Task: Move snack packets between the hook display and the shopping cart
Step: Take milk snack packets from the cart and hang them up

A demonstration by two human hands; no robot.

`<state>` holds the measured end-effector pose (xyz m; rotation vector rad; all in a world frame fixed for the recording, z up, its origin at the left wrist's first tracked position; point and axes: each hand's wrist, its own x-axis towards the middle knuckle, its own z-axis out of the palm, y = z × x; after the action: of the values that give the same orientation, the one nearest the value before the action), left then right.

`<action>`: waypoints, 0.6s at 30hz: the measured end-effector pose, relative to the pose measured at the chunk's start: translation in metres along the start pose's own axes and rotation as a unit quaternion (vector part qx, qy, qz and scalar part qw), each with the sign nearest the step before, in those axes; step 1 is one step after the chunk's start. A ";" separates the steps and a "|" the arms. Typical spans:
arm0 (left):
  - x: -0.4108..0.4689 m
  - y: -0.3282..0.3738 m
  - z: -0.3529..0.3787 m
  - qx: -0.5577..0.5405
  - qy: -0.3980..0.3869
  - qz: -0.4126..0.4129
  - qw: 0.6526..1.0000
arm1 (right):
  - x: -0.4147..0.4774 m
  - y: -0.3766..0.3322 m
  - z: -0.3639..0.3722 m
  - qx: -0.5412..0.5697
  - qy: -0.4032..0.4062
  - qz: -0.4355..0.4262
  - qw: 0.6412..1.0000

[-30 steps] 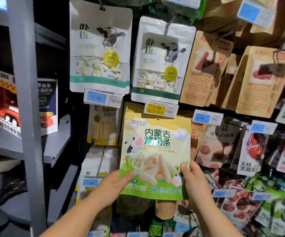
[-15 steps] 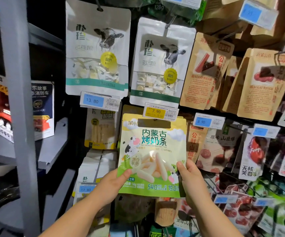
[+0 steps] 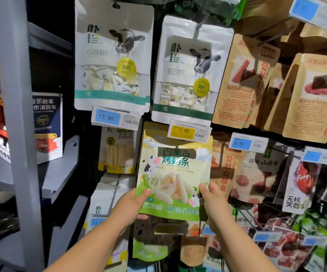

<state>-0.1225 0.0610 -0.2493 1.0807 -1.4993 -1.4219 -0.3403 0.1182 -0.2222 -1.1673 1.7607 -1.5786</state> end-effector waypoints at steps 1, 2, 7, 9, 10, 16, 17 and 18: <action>0.004 0.000 0.001 0.001 0.008 -0.004 1.000 | 0.002 -0.001 0.002 -0.004 -0.001 0.004 1.000; 0.008 0.000 0.002 0.003 0.018 -0.009 1.000 | 0.005 -0.001 0.004 -0.006 0.000 0.005 1.000; 0.018 -0.002 0.007 0.010 0.050 -0.027 0.998 | 0.015 0.001 0.010 -0.035 0.013 0.021 0.999; 0.019 -0.005 0.009 0.013 0.056 -0.037 0.998 | 0.015 0.004 0.009 -0.053 0.021 0.024 0.998; 0.020 -0.007 0.009 0.012 0.057 -0.044 0.997 | 0.014 0.006 0.009 -0.066 0.023 0.027 0.997; 0.019 -0.025 0.008 -0.017 0.075 -0.099 0.992 | 0.003 0.028 0.000 -0.117 0.038 0.039 0.992; 0.017 -0.027 0.008 -0.016 0.078 -0.106 0.991 | -0.001 0.030 -0.002 -0.119 0.040 0.045 0.991; 0.016 -0.028 0.009 -0.016 0.082 -0.112 0.990 | -0.005 0.032 -0.005 -0.121 0.041 0.047 0.991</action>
<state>-0.1343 0.0490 -0.2785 1.3453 -1.2670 -1.4628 -0.3507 0.1244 -0.2531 -1.1221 2.0749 -1.4063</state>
